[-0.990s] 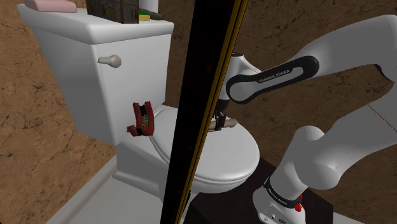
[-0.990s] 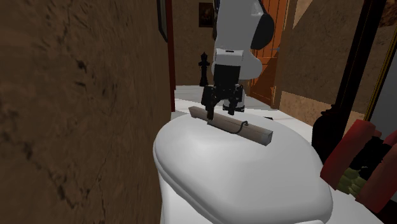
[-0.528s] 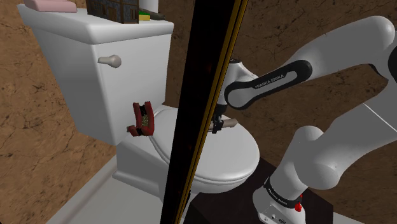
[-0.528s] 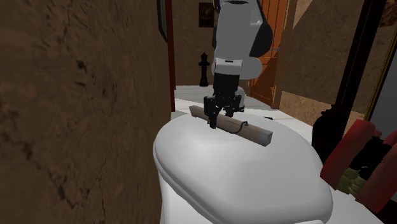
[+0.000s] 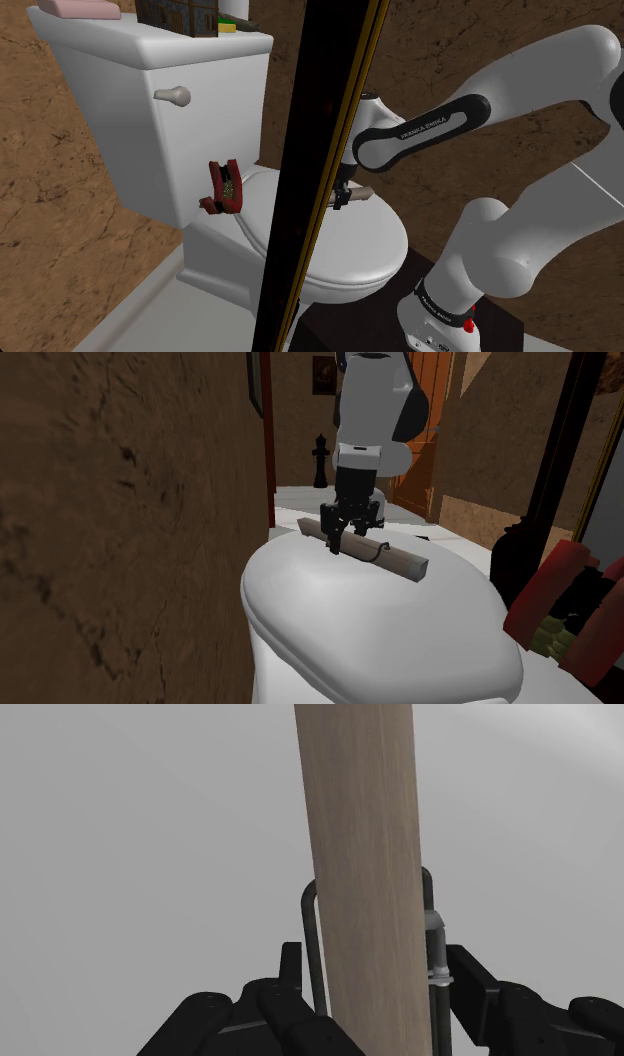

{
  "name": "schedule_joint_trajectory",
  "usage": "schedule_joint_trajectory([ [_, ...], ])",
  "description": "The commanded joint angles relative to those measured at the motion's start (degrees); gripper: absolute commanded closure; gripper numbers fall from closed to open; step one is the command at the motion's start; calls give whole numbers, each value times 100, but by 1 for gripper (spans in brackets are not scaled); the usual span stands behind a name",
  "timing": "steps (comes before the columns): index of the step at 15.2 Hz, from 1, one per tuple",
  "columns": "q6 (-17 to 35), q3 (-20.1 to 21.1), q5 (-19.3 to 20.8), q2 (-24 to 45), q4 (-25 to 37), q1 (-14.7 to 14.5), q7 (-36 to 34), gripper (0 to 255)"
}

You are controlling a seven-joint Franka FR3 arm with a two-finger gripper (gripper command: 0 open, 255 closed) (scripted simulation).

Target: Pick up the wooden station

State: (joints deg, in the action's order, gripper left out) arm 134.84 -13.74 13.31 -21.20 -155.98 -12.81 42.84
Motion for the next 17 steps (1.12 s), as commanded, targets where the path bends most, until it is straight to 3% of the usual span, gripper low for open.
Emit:
schedule_joint_trajectory([
  [1, -91, 9, -7, -52, 32, -2, 3, 255],
  [17, -1424, 141, -119, -772, 650, -26, 92, 255],
])
